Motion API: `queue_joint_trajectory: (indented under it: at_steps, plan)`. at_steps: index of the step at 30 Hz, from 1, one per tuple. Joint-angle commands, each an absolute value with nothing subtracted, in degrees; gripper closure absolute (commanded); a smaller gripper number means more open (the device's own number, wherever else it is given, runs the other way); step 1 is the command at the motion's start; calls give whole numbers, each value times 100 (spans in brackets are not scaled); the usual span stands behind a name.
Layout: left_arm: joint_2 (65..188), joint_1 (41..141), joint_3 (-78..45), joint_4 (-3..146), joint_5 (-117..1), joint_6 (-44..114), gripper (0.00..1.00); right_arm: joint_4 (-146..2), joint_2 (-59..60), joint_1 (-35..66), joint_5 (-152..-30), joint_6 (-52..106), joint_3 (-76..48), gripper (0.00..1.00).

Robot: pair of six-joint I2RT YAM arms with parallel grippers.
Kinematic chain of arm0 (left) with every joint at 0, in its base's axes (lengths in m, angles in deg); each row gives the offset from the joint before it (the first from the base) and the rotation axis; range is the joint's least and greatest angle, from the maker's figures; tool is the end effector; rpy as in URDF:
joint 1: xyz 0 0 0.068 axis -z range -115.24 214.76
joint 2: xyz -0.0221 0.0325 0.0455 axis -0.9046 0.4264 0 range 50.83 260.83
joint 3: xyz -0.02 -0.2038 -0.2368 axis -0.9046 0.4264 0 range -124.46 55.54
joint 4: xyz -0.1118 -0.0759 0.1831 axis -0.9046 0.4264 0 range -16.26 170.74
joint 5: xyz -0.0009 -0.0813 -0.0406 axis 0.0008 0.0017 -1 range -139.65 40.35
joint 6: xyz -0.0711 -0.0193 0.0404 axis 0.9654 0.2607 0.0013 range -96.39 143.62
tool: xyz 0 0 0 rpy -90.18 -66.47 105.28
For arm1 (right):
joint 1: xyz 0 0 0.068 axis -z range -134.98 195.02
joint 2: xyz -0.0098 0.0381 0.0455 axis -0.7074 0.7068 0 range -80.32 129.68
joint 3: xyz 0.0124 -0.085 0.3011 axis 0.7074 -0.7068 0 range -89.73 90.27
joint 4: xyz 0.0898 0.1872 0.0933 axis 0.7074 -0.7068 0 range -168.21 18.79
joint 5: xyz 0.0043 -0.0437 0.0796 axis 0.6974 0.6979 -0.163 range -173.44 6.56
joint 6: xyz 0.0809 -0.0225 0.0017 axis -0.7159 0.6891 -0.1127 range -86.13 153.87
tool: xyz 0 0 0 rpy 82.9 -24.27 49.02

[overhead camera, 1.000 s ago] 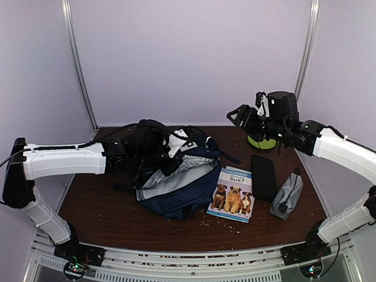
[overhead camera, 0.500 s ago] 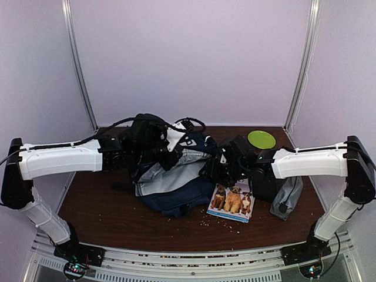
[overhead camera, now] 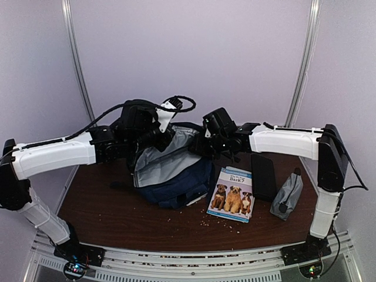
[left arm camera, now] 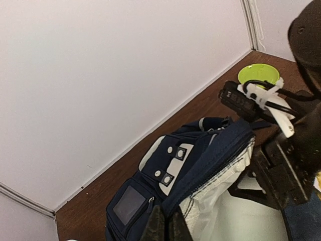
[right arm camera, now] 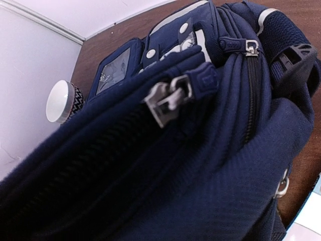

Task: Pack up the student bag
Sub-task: Adjust the student bag at the center of the board, then pick up the personal item from the center of the board.

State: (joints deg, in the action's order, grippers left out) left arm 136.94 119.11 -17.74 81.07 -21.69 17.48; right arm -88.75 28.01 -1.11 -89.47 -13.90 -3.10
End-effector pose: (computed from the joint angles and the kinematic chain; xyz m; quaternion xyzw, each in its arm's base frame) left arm 0.2298 -0.2613 0.3825 0.2813 0.7570 -0.0461 0.5879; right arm 0.3036 0.3268 0.2890 -0.0096 0.9025 0.3452 0.2575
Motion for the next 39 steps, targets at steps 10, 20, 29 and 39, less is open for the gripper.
queue_joint_trajectory:
  at_steps: [10,20,29,39]
  plan:
    - [13741,11341,-1748,7400,-2307,2044,100,-9290,-319,-96,-7616,-1009,-2796,33]
    - [13601,11350,-1550,7571,-2916,2038,100,-10531,-422,481,-6067,-929,-3634,17]
    - [13457,11364,-1473,7924,-3075,2333,100,-10997,720,628,-5871,-436,-3080,10]
    - [13345,11381,-1370,7840,-3108,2287,100,-11089,1269,764,-5940,-665,-3242,13]
